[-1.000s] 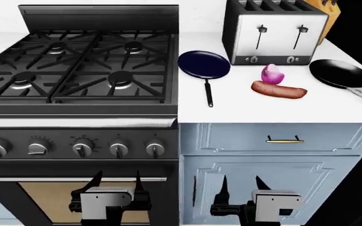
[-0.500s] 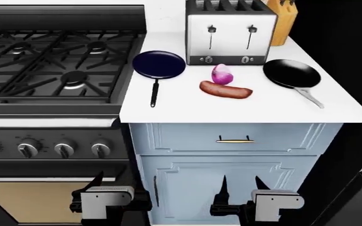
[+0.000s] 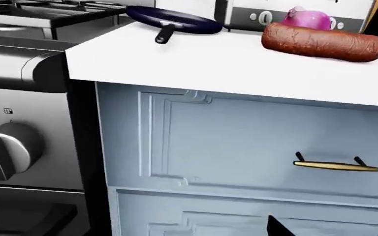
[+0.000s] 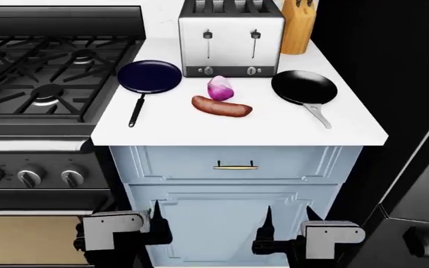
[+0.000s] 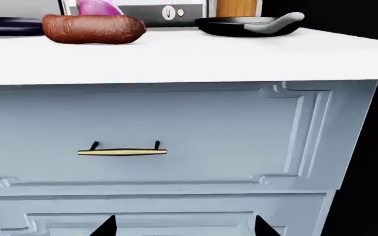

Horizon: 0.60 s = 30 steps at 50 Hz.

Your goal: Place both pans onto different burners. Then place the onion and the salami on different pans.

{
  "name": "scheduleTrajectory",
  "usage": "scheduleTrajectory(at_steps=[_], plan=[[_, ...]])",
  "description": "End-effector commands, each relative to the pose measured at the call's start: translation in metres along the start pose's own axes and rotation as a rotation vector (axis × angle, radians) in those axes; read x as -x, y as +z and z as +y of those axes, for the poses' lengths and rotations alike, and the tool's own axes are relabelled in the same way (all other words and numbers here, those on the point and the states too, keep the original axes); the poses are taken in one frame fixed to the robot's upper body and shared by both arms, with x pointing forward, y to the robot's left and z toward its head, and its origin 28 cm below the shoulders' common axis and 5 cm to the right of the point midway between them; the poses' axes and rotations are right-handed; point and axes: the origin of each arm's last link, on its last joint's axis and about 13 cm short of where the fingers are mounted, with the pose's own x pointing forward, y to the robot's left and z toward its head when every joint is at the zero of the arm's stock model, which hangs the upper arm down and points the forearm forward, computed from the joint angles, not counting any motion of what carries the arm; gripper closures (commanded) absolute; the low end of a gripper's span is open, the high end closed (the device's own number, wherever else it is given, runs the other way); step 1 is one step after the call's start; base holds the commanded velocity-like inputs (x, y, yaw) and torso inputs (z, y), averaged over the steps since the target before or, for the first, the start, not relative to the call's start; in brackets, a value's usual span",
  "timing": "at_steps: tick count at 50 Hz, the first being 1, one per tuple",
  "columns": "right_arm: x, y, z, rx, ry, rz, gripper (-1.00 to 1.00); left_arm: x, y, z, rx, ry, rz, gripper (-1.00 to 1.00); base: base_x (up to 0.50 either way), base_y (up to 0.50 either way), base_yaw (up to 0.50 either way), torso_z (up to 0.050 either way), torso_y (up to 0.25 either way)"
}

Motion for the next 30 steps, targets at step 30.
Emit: scheduleTrajectory(at_steps=[30], plan=[[0.063, 0.203, -0.035, 0.197, -0.037, -0.037, -1.0, 0.077, 0.188, 0.017, -0.302, -0.064, 0.013, -1.0, 0.05, -0.02, 0.0, 0.0, 0.0]])
